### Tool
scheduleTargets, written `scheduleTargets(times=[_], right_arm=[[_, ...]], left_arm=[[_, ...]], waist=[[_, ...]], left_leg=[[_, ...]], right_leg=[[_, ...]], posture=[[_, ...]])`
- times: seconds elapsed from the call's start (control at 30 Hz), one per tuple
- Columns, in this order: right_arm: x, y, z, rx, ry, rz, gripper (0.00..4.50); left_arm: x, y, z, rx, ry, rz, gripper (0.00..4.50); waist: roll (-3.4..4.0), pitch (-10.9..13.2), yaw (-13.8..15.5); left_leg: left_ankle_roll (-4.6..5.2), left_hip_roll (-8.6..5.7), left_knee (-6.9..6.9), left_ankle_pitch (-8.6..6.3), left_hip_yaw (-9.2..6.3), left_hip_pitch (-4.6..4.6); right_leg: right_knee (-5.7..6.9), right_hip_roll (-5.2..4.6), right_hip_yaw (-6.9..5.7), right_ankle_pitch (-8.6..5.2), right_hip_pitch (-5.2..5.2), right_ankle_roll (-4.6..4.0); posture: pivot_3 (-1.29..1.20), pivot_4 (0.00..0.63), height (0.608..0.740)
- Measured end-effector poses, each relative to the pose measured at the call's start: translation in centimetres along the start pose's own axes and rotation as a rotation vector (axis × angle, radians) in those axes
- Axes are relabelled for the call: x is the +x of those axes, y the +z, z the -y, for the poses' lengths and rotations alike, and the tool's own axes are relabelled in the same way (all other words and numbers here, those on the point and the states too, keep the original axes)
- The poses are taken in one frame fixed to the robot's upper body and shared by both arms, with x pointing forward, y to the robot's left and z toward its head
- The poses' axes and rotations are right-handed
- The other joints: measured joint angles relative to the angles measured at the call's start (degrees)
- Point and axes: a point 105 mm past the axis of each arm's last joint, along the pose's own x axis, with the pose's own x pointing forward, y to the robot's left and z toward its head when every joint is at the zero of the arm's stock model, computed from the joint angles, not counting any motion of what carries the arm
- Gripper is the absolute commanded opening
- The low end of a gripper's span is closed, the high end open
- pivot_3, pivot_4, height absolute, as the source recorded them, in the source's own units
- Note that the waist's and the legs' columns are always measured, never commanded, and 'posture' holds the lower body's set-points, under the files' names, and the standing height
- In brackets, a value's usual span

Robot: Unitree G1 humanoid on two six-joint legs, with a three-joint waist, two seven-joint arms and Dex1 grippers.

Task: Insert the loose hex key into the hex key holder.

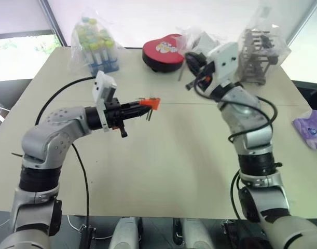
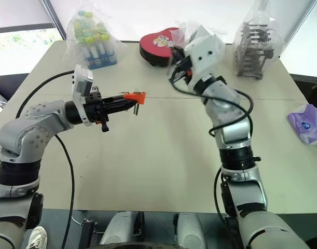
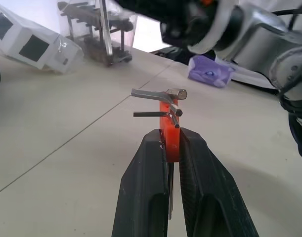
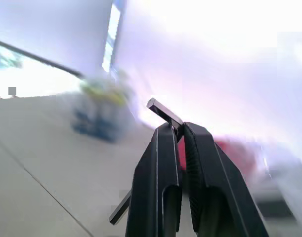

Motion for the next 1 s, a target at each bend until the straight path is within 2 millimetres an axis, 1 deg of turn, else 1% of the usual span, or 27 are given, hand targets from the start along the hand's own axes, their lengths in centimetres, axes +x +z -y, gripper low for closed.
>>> scheduleTargets(times=[0.07, 0.1, 0.17, 0.27, 0.4, 0.53, 0.73, 0.8, 1.0], right_arm=[[-0.1, 0.2, -2.0, 0.024, 0.076, 0.058, 0.03], [-0.1, 0.2, -2.5, 0.036, 0.100, 0.074, 0.03], [-0.1, 0.5, -3.0, 0.046, 0.133, 0.096, 0.03], [-0.2, 0.8, -3.2, 0.068, 0.152, 0.119, 0.03], [-0.2, 1.2, -2.5, 0.086, 0.139, 0.134, 0.03], [0.1, 2.5, -1.5, 0.086, 0.132, 0.165, 0.03], [0.6, 4.0, -0.4, 0.097, 0.143, 0.175, 0.03], [0.7, 4.2, -0.1, 0.105, 0.142, 0.172, 0.03], [0.7, 4.0, -0.3, 0.114, 0.167, 0.157, 0.03]], left_arm=[[0.1, 0.5, -0.1, 0.024, -0.004, 0.009, 0.00], [0.2, 0.7, -0.1, 0.032, -0.005, 0.012, 0.00], [0.3, 1.1, -0.3, 0.048, 0.003, 0.022, 0.00], [0.6, 1.3, -0.6, 0.060, 0.017, 0.049, 0.00], [0.7, 1.4, -0.7, 0.079, 0.033, 0.066, 0.00], [0.7, 1.2, -0.9, 0.091, 0.059, 0.088, 0.00], [0.5, 0.8, -2.0, 0.030, 0.121, 0.175, 0.00], [0.5, 1.0, -2.1, 0.032, 0.125, 0.200, 0.00], [0.8, 1.1, -1.9, 0.039, 0.114, 0.222, 0.00]], waist=[[0.00, 0.00, 0.08], [0.00, 0.00, 0.13], [0.00, 0.00, 0.17], [0.00, 0.00, 0.16], [0.01, 0.00, 0.15], [0.01, 0.00, 0.12], [0.01, 0.00, 0.15], [0.01, 0.00, 0.18], [0.01, 0.00, 0.18]], left_leg=[[-0.02, 0.00, 0.03, 0.01, 0.00, 0.00], [-0.03, 0.00, 0.04, 0.02, 0.00, 0.00], [-0.03, 0.00, 0.05, 0.02, -0.01, 0.01], [-0.03, 0.00, 0.05, 0.02, -0.03, 0.01], [-0.03, 0.00, 0.05, 0.02, -0.03, 0.01], [-0.03, 0.00, 0.05, 0.02, -0.03, 0.02], [-0.03, 0.00, 0.05, 0.02, -0.03, 0.02], [-0.03, 0.00, 0.05, 0.02, -0.02, 0.02], [-0.03, 0.00, 0.05, 0.02, -0.01, 0.01]], right_leg=[[0.01, 0.00, 0.00, 0.00, 0.02, -0.01], [0.02, -0.01, 0.00, 0.01, 0.03, -0.01], [0.01, -0.01, 0.00, 0.01, 0.06, -0.02], [0.02, 0.00, 0.00, 0.01, 0.06, -0.02], [0.02, 0.00, 0.00, 0.01, 0.05, -0.02], [0.03, 0.00, 0.00, 0.01, 0.05, -0.02], [0.03, 0.00, -0.01, 0.01, 0.05, -0.02], [0.02, 0.00, -0.01, 0.01, 0.06, -0.02], [0.03, 0.00, 0.00, 0.01, 0.06, -0.02]], posture=[[0.00, 0.150, 0.740], [0.00, 0.150, 0.740], [0.00, 0.150, 0.740], [0.00, 0.150, 0.740], [0.00, 0.150, 0.740], [0.00, 0.150, 0.740], [0.00, 0.150, 0.740], [0.00, 0.150, 0.740], [0.00, 0.150, 0.740]])
